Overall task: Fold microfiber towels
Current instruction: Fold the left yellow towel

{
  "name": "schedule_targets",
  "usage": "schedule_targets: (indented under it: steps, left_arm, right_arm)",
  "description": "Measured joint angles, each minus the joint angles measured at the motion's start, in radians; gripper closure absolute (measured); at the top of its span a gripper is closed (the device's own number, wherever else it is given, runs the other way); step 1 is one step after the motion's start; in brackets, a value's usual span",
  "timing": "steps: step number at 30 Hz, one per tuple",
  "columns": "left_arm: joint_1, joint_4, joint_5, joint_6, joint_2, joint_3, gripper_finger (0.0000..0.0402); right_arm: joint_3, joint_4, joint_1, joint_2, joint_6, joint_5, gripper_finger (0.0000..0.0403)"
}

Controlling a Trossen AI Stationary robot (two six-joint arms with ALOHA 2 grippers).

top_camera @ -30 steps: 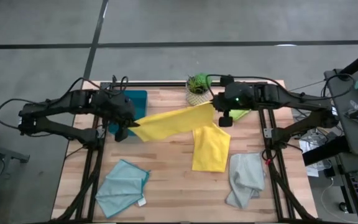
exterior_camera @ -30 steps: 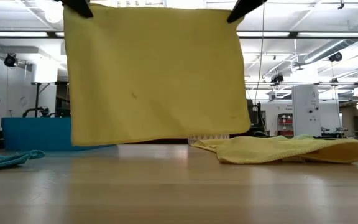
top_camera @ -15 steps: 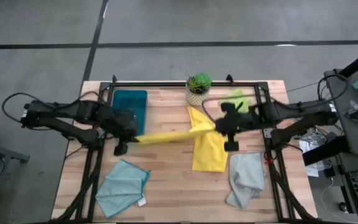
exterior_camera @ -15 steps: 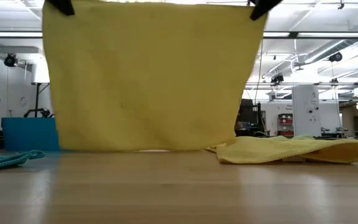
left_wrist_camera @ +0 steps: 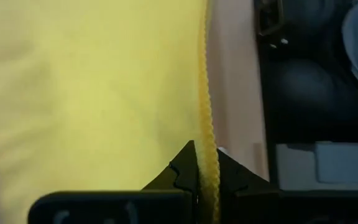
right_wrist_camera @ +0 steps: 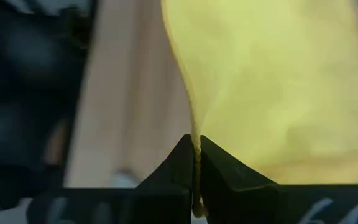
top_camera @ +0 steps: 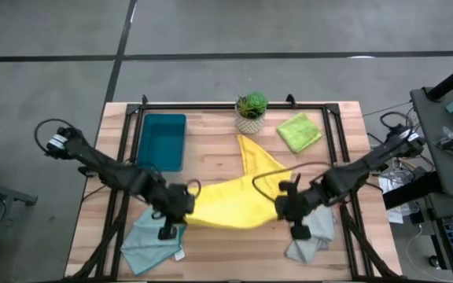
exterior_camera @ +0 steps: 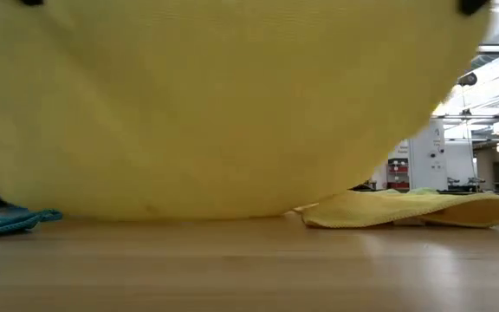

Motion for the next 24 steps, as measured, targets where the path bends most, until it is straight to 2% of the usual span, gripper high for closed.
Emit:
schedule_targets:
  steps: [3,7,14,19,24]
  left_arm:
    - [-0.041,0.059,0.034,-0.083,0.070,0.000,0.0401]
    - [-0.089,0.082,0.070,-0.196,0.156,-0.001,0.0401]
    - [-0.121,0.143,0.109,-0.232,0.234,-0.001,0.0402]
    - [-0.119,0.148,0.105,-0.208,0.234,-0.014,0.0401]
    - [-0.106,0.149,0.073,-0.214,0.229,-0.060,0.0402]
  right_arm:
    - [-0.037,0.107,0.021,0.048,0.057,-0.070,0.0394]
    - [-0.060,0.168,0.028,0.126,0.122,-0.133,0.0394]
    - [-0.056,0.172,0.026,0.236,0.108,-0.199,0.0394]
    - [-0.033,0.161,-0.002,0.237,0.055,-0.200,0.0394]
    - [-0.015,0.050,-0.066,0.234,0.009,-0.132,0.0394]
